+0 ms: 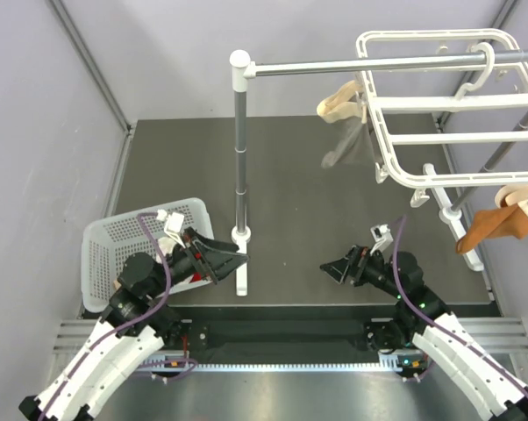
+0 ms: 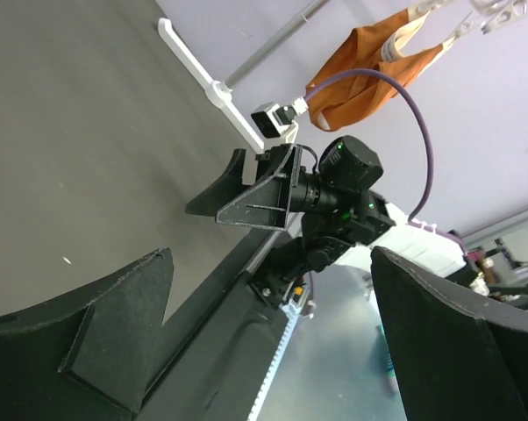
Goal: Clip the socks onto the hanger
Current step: Open the clamp at the hanger.
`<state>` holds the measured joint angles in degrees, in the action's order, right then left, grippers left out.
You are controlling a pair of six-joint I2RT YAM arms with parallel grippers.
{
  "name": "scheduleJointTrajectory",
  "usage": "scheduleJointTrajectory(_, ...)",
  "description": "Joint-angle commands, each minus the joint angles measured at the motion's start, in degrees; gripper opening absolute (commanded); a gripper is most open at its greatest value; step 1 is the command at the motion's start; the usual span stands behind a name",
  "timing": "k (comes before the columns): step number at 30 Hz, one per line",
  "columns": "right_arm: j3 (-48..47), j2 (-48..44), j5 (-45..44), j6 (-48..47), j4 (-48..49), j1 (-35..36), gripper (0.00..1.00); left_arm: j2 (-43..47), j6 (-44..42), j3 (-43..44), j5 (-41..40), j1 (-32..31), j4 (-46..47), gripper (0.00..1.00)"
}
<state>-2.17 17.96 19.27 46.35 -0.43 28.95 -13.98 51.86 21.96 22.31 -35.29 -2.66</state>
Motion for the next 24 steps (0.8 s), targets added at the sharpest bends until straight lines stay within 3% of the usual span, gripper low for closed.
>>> scheduleJointTrajectory(1,-6.16,-1.87,-4.58,-6.61,-8.35,-0.47,1.0,-3.76,-8.87,6.33,0.37,0.04,-5.77,0.99)
scheduleJointTrajectory(5,-8.54,-1.96,-5.29,-9.42,-12.22,-0.47,1.0,-8.78,-10.99,10.99,-1.65,0.04,-8.95,0.97)
scheduleJointTrajectory(8,-10.74,-1.87,-1.62,-11.97,-13.37,-0.39,1.0,-13.17,-11.16,12.31,0.72,0.04,-6.75,0.93)
scheduleJointTrajectory(13,-17.75,-6.79,-2.65,-17.77,-20.64,-0.39,1.0,-17.84,-13.71,16.01,4.67,-1.09,-4.03,0.89)
scheduleJointTrajectory(19,-22.33,-11.97,1.56,-15.59,-21.54,-0.47,1.0,-18.62,-13.89,17.07,3.01,-6.89,5.44,0.89)
scheduleJointTrajectory(22,-25.41,-15.92,1.04,-15.85,-22.51,-0.47,1.0,-23.35,-15.9,19.17,1.08,-11.81,7.49,0.89)
scheduleJointTrajectory(24,-26.91,-17.86,-0.1,-16.2,-23.3,-0.39,1.0,-26.09,-20.18,22.42,-3.46,-18.3,7.93,0.89)
